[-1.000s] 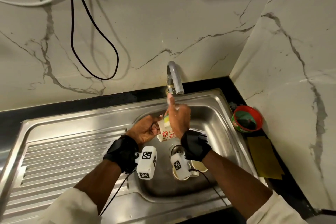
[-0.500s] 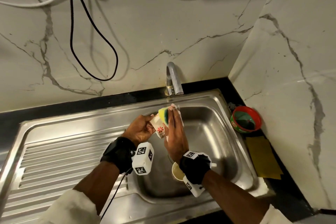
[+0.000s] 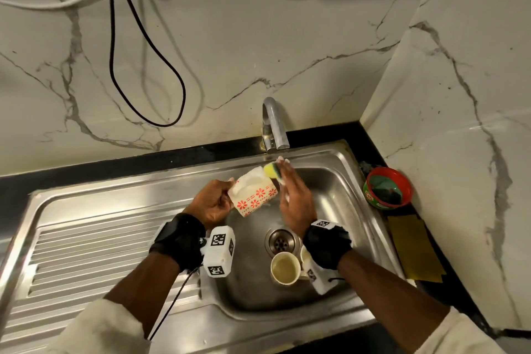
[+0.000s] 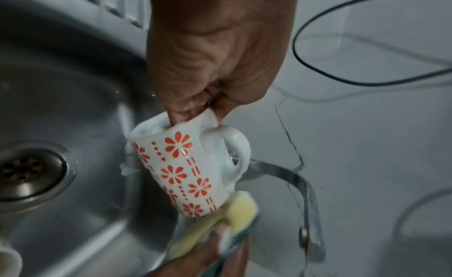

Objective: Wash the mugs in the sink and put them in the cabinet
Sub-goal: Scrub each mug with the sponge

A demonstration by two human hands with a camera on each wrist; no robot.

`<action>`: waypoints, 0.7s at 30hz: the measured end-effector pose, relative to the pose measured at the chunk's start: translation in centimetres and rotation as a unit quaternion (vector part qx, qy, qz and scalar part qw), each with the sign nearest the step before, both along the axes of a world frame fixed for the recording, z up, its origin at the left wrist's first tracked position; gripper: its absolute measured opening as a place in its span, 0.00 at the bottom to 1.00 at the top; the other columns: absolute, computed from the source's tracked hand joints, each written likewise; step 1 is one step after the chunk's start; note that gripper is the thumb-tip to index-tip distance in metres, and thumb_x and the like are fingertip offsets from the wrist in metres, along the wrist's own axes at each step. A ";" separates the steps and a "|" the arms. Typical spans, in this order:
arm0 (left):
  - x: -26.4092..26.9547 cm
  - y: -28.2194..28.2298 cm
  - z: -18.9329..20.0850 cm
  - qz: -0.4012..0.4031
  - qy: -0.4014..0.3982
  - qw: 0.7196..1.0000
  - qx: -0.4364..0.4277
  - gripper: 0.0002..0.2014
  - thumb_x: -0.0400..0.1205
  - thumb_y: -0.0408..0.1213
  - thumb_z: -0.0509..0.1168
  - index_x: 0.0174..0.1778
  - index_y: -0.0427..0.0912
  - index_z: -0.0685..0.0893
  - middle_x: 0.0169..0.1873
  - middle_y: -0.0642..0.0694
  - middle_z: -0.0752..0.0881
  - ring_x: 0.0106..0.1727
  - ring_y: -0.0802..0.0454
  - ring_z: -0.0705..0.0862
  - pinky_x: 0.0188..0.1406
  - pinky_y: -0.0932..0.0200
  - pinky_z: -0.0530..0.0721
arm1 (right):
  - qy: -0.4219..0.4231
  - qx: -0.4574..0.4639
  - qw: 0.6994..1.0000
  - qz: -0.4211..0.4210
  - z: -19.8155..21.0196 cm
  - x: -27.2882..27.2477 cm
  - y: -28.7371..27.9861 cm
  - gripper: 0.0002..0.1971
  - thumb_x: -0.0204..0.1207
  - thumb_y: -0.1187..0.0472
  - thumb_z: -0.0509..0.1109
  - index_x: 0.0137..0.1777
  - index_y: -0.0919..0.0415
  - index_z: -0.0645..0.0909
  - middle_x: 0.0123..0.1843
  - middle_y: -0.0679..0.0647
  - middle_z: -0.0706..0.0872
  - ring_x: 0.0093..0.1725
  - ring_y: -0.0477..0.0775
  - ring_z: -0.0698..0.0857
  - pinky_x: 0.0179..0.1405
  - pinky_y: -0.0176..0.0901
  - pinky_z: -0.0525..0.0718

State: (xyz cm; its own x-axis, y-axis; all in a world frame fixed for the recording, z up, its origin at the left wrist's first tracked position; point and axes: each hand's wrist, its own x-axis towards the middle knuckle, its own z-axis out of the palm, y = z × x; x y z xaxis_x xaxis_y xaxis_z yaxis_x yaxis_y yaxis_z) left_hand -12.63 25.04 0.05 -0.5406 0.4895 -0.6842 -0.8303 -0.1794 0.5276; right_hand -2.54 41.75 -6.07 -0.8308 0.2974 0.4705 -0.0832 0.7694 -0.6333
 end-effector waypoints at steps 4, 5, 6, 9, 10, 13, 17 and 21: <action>0.9 0.6 -0.1 -0.066 0.096 0.993 -0.034 0.12 0.90 0.33 0.53 0.56 0.36 0.82 0.40 0.43 0.93 0.42 0.49 0.91 0.44 0.54 0.90 | -0.085 -0.208 0.974 -0.036 3.5 -1.3 -2.4 0.21 0.85 0.50 0.56 0.76 0.54 0.72 0.67 0.57 0.83 0.61 0.54 0.84 0.58 0.49 0.86; 0.8 0.4 -0.1 -0.078 0.112 0.990 -0.033 0.12 0.90 0.34 0.53 0.58 0.35 0.82 0.43 0.42 0.93 0.45 0.49 0.90 0.46 0.54 0.90 | -0.127 -0.265 0.955 -0.042 4.0 -1.8 -2.1 0.20 0.86 0.48 0.55 0.74 0.53 0.73 0.63 0.56 0.84 0.58 0.54 0.86 0.55 0.48 0.87; 0.7 0.1 -0.1 -0.089 0.129 0.987 -0.041 0.13 0.90 0.34 0.55 0.60 0.33 0.82 0.46 0.41 0.92 0.47 0.48 0.90 0.47 0.55 0.90 | -0.171 -0.308 0.935 -0.050 4.3 -2.3 -1.7 0.20 0.86 0.46 0.55 0.72 0.53 0.75 0.60 0.56 0.86 0.57 0.55 0.87 0.54 0.49 0.88; 0.4 -0.3 -0.5 -0.117 0.179 0.976 -0.048 0.17 0.88 0.35 0.59 0.67 0.26 0.79 0.55 0.35 0.89 0.52 0.45 0.89 0.51 0.53 0.90 | -0.256 -0.413 0.870 -0.082 4.7 -3.5 -0.2 0.26 0.79 0.33 0.59 0.61 0.53 0.82 0.57 0.58 0.89 0.55 0.59 0.89 0.60 0.58 0.87; 0.4 -0.3 -0.1 -0.127 0.204 0.969 -0.049 0.16 0.88 0.34 0.59 0.67 0.26 0.79 0.55 0.35 0.89 0.52 0.46 0.89 0.51 0.54 0.90 | -0.264 -0.467 0.842 -0.057 4.8 -3.5 0.2 0.26 0.77 0.32 0.62 0.60 0.53 0.83 0.56 0.57 0.90 0.54 0.57 0.90 0.60 0.57 0.87; 0.2 -0.9 0.7 -0.181 0.290 0.938 -0.053 0.13 0.88 0.35 0.58 0.64 0.35 0.82 0.55 0.40 0.90 0.54 0.48 0.90 0.54 0.55 0.89 | -0.308 -0.522 0.791 0.083 5.2 -2.2 1.2 0.20 0.76 0.48 0.74 0.63 0.59 0.84 0.56 0.59 0.91 0.55 0.57 0.90 0.53 0.53 0.89; -0.3 -1.7 0.8 -0.285 0.346 0.891 -0.077 0.15 0.88 0.39 0.59 0.69 0.39 0.80 0.60 0.41 0.89 0.60 0.45 0.88 0.60 0.51 0.86 | -0.362 -0.545 0.745 0.126 4.6 -0.9 1.4 0.23 0.69 0.65 0.81 0.64 0.71 0.83 0.58 0.65 0.89 0.58 0.66 0.89 0.48 0.61 0.90; 1.0 -0.4 -0.4 -0.162 0.376 0.894 -0.184 0.16 0.87 0.46 0.63 0.65 0.41 0.82 0.53 0.41 0.90 0.55 0.41 0.89 0.49 0.52 0.90 | -0.308 -0.589 0.745 0.054 3.7 -0.4 -0.1 0.24 0.66 0.65 0.83 0.61 0.69 0.83 0.55 0.64 0.91 0.55 0.62 0.91 0.47 0.60 0.90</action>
